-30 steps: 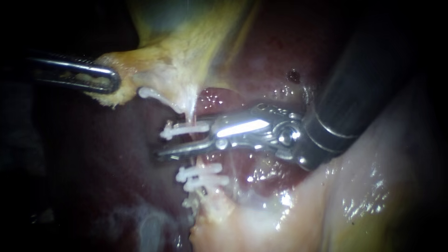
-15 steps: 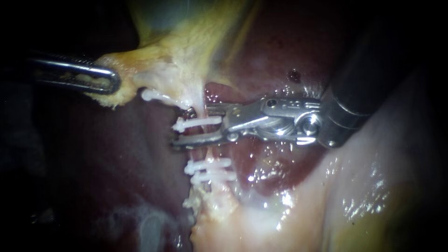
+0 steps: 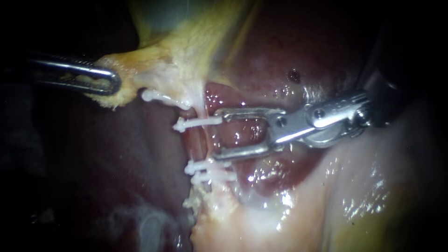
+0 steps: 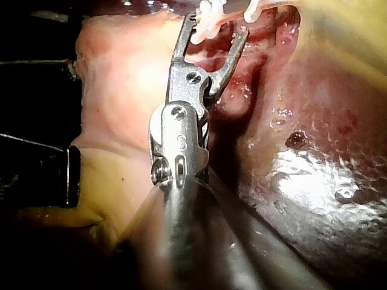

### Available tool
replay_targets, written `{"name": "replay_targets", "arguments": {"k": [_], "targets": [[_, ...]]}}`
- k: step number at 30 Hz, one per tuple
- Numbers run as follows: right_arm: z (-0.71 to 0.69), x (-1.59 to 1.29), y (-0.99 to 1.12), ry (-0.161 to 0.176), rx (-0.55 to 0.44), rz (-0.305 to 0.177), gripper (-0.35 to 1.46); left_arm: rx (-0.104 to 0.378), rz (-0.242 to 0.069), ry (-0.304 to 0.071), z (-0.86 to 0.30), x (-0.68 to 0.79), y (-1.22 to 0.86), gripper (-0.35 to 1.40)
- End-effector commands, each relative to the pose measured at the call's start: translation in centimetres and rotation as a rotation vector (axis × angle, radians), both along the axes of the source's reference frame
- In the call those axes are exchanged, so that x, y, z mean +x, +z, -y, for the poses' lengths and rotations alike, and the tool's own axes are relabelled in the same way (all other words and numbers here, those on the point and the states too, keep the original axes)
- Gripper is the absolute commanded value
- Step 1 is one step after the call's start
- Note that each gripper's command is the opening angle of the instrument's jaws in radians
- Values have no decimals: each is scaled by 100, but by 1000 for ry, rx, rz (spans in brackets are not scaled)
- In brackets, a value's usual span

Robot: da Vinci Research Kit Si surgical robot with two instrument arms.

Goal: Going back third clip right tube

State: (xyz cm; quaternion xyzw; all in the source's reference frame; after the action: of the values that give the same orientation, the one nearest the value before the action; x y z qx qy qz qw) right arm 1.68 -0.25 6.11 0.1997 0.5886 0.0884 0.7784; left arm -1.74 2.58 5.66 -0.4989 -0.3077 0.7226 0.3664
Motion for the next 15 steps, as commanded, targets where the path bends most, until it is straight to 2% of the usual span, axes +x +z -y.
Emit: {"name": "replay_targets", "arguments": {"k": [1,15], "targets": [[0,-4,-1,-2,-4,-1,50,0,0,0,0,0,0,-35],[-10,-46,-14,-16,-27,-8,50,0,0,0,0,0,0,-35]]}}
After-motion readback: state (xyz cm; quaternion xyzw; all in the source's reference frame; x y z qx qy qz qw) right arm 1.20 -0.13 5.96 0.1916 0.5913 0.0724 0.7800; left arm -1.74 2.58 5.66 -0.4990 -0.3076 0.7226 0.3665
